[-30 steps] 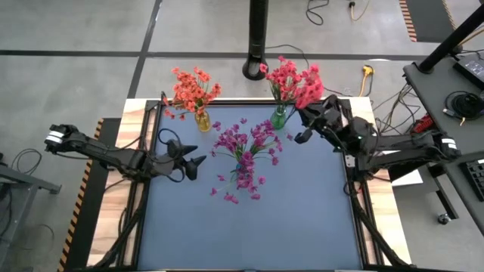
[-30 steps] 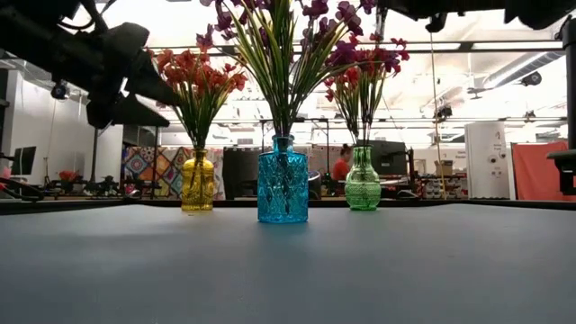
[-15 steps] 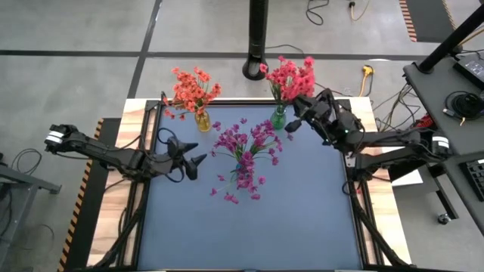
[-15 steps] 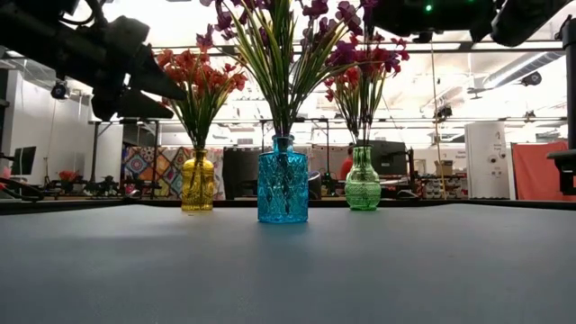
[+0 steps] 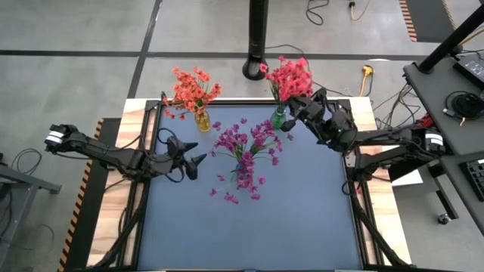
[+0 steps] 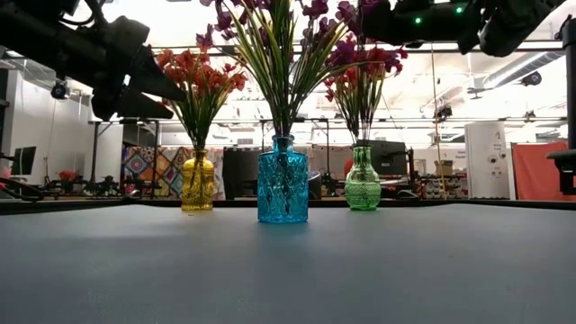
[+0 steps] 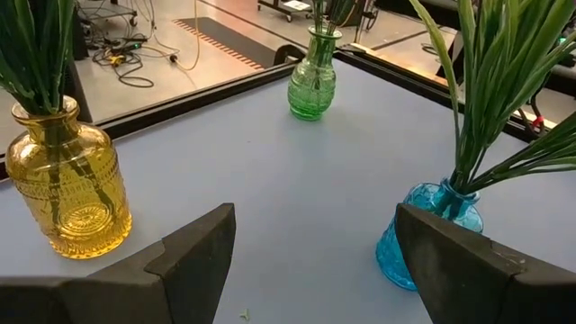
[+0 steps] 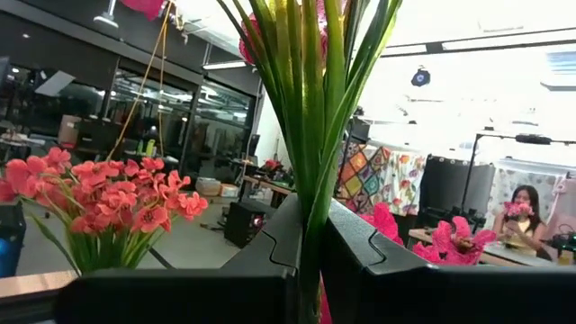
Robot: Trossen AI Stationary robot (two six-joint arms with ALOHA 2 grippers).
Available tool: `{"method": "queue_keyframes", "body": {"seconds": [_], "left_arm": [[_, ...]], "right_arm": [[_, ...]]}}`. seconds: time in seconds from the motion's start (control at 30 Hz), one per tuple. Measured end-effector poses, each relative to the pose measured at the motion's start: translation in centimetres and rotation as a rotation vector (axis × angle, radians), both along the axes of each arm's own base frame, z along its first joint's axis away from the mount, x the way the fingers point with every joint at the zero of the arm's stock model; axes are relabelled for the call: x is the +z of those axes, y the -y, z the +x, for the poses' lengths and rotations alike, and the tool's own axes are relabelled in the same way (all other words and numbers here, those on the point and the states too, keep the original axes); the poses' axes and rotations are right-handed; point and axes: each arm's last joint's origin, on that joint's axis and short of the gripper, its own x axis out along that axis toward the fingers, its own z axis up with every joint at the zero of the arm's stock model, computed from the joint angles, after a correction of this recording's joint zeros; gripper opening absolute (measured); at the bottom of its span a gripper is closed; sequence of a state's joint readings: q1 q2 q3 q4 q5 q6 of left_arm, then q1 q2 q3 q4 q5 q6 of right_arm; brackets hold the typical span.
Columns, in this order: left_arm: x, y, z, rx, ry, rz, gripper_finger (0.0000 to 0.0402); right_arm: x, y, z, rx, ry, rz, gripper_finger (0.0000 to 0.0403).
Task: Sort flowers into vase by color
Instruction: Put the red flower into the green vase
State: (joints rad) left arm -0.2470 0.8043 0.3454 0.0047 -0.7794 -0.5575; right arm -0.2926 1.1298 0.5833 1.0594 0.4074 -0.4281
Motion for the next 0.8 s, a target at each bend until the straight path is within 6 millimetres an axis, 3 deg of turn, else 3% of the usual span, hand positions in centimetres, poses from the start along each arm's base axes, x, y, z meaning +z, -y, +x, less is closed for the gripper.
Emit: {"method": "queue_keyframes", "body": {"seconds": [0.4, 0.8], "left_arm": [[0.0, 0.0, 0.0, -0.001, -0.006, 0.004, 0.0287], [-0.1, 0.0, 0.0, -0.001, -0.010, 0.005, 0.0287]], "right_arm": [[-0.5, 0.5, 1.3, -0.022, -0.060, -0.018, 0.0018], [-0.6, 0.8, 1.3, -0.036, -0.072, -0.020, 0.0018]]}}
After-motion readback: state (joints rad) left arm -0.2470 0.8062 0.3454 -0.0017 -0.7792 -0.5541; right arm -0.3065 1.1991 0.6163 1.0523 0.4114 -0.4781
